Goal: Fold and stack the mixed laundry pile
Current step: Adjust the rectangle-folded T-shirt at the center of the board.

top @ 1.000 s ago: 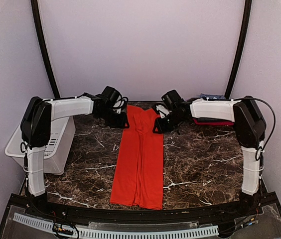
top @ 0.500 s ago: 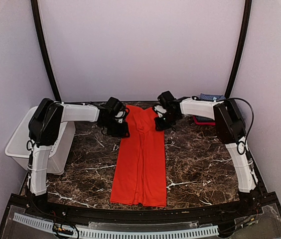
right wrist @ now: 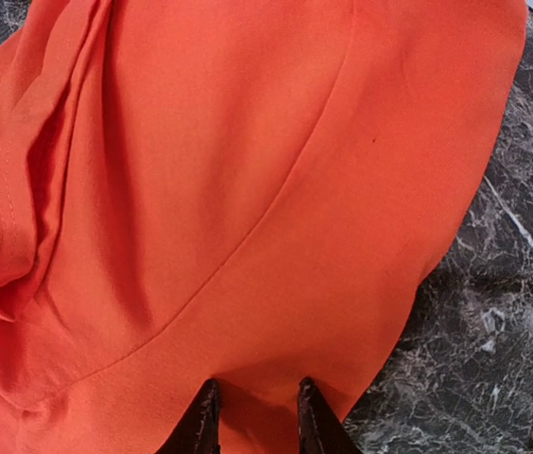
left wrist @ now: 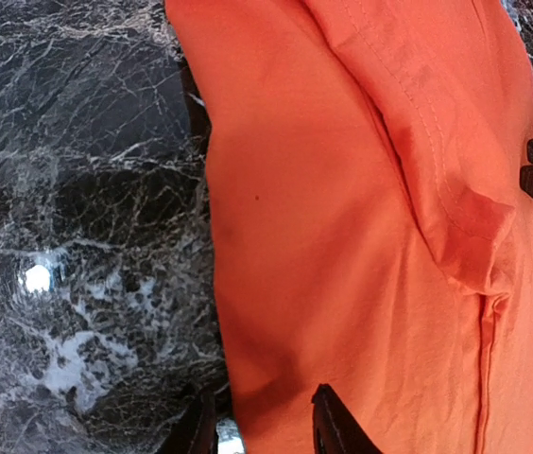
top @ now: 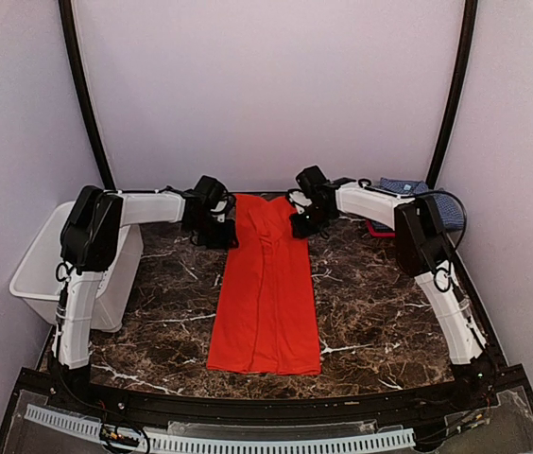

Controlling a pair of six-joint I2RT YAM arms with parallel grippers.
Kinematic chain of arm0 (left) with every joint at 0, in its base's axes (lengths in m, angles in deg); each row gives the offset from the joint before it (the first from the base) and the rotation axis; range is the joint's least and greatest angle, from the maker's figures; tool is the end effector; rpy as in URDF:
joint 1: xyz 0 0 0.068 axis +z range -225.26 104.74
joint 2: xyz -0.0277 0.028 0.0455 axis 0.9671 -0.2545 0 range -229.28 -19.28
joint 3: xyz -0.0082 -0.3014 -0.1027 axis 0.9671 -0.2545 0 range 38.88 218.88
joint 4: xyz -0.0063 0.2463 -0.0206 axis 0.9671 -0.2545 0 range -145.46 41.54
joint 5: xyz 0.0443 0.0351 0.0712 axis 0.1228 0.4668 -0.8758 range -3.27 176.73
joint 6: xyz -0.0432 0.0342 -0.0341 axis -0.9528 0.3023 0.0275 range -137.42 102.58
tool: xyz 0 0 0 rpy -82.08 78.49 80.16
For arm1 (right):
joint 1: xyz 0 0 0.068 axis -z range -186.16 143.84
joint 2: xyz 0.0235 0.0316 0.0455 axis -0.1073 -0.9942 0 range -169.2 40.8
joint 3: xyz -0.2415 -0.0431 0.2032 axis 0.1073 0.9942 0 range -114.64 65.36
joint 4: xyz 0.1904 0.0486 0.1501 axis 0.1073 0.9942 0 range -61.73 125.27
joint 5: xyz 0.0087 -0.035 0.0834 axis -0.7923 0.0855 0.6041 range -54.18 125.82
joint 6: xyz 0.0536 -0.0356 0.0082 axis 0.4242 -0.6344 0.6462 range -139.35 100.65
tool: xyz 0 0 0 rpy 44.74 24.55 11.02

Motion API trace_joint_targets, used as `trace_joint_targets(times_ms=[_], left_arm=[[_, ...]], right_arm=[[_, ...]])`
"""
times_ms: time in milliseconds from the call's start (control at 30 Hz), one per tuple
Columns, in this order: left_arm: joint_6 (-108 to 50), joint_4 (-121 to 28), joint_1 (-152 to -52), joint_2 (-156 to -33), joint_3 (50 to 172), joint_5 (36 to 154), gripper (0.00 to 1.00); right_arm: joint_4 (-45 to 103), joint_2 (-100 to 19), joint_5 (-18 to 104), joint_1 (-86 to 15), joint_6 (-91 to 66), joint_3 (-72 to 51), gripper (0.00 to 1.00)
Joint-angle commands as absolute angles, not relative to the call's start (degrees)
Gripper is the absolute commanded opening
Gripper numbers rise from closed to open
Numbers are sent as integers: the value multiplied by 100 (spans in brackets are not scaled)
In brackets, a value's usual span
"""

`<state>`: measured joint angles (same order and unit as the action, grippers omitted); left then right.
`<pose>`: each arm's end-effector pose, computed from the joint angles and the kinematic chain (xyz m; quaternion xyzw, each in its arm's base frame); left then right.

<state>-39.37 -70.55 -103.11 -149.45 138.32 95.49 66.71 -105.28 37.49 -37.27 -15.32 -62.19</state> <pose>0.4594 -0.2515 0.1865 0.0730 0.9426 -0.1994 0.2578 0.4983 0.3025 0.1665 -0.2285 0.9310 0.0991 0.2668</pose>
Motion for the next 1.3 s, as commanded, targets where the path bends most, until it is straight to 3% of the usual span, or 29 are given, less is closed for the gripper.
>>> trace_joint_targets(times_ms=[0, 100, 300, 500, 733, 1000, 1267], left_arm=[[-3831, -7422, -10276, -14943, 14199, 9764, 35], [-3884, -7346, -10277, -14394, 13990, 9811, 36], [-4046, -6824, -10300, -12597, 11920, 9989, 47], [-4495, -6744, -10635, -10971, 10011, 10144, 55], [-5555, -6897, -11887, -9539, 8194, 10091, 47], [-6057, -6645, -13138, -8933, 7869, 9732, 37], [-6265, -6945, -14240, -10427, 8968, 9152, 34]], right_arm=[[7096, -10486, 3916, -3630, -1650, -6410, 29], [6847, -9665, 4360, -3630, -1573, -5816, 34], [5800, -7469, 5499, -3631, -1007, -3494, 51], [5363, -5779, 6404, -3774, -261, -1151, 47], [5084, -4315, 6468, -4690, 596, 1107, 41], [4666, -4064, 6134, -6056, 1134, 1429, 34], [4416, -4540, 6054, -6663, 1634, 1283, 33]])
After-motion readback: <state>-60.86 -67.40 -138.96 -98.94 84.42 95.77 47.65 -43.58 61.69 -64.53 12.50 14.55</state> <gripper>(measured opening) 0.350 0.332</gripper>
